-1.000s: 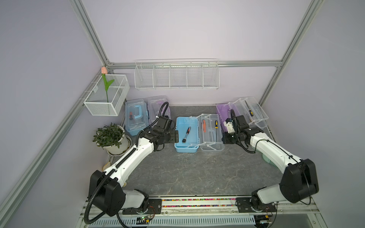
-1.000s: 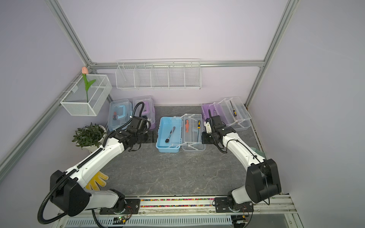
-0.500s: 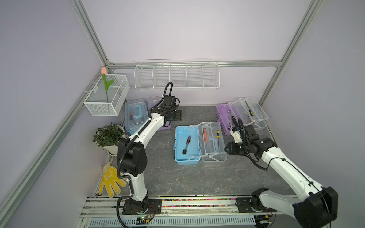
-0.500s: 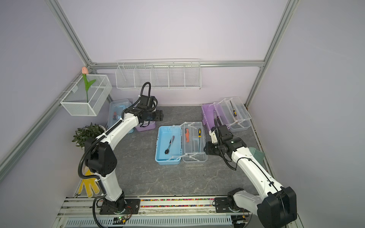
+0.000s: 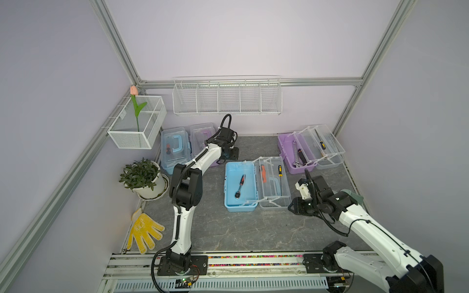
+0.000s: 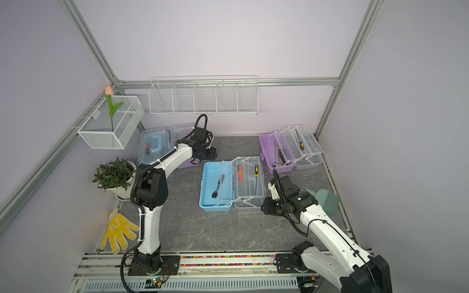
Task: Close toolboxes
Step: Adjust the toolbox at the center of the board.
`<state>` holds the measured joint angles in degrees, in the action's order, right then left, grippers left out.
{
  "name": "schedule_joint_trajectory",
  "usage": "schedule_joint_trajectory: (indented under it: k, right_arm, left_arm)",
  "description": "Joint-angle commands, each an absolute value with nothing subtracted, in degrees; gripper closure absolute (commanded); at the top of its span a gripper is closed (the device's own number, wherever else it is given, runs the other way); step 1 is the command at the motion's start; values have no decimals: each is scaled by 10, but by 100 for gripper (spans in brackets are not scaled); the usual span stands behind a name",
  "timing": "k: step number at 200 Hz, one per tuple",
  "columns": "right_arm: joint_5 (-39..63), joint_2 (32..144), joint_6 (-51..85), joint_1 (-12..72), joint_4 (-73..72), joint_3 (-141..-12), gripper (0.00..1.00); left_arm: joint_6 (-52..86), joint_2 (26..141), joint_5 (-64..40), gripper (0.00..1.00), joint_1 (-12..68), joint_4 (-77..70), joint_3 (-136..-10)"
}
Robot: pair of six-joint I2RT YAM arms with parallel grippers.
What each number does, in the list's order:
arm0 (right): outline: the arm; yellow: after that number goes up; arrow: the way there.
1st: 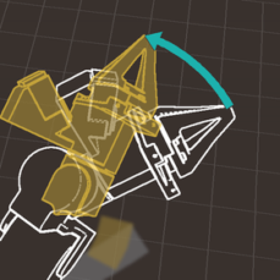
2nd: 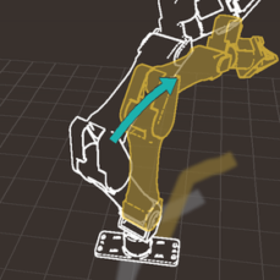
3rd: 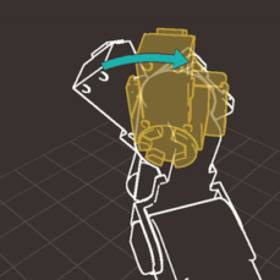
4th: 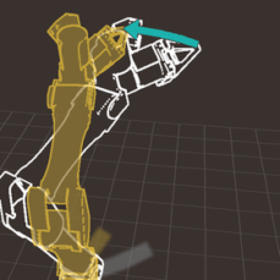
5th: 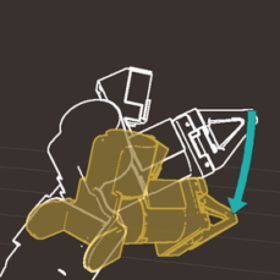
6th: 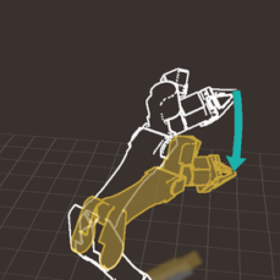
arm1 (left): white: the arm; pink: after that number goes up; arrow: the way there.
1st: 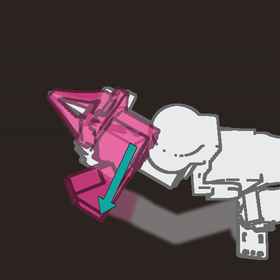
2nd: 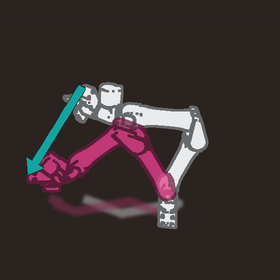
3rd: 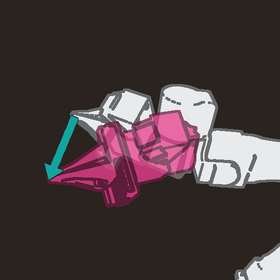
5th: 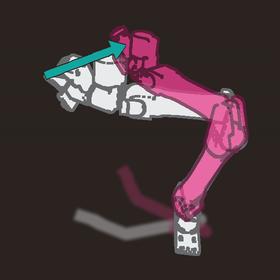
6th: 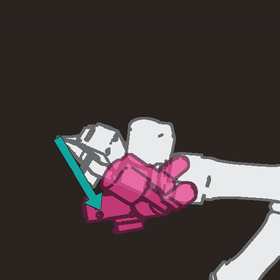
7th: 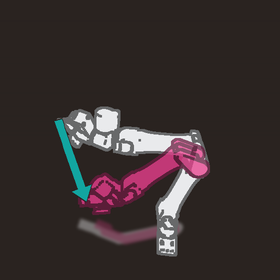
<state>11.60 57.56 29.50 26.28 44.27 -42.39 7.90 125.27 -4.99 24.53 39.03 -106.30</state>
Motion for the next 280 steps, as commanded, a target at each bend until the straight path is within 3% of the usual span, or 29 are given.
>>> schedule_joint_trajectory:
  k: [1, 32, 123, 176, 226, 260, 280]
  right_arm:
    - [122, 597, 316, 265, 375, -421, 60]
    - [103, 656, 297, 264, 347, -454, 64]
    - [110, 796, 226, 257, 357, -581, 65]
    - [177, 903, 190, 255, 358, -710, 60]
    - [39, 863, 187, 242, 453, -705, 48]
    - [53, 859, 170, 240, 452, -701, 49]
    - [55, 893, 153, 238, 444, -736, 55]
  left_arm:
    - [73, 1240, -35, 50, 251, 395, -1038]
    - [89, 1201, -51, 61, 254, 372, -939]
    - [225, 939, -16, 61, 348, 321, -599]
    - [288, 788, -12, 61, 369, 357, -503]
    - [338, 639, -18, 61, 385, 385, -410]
    - [354, 569, -37, 61, 392, 391, -369]
    - [363, 548, -47, 62, 403, 387, -358]
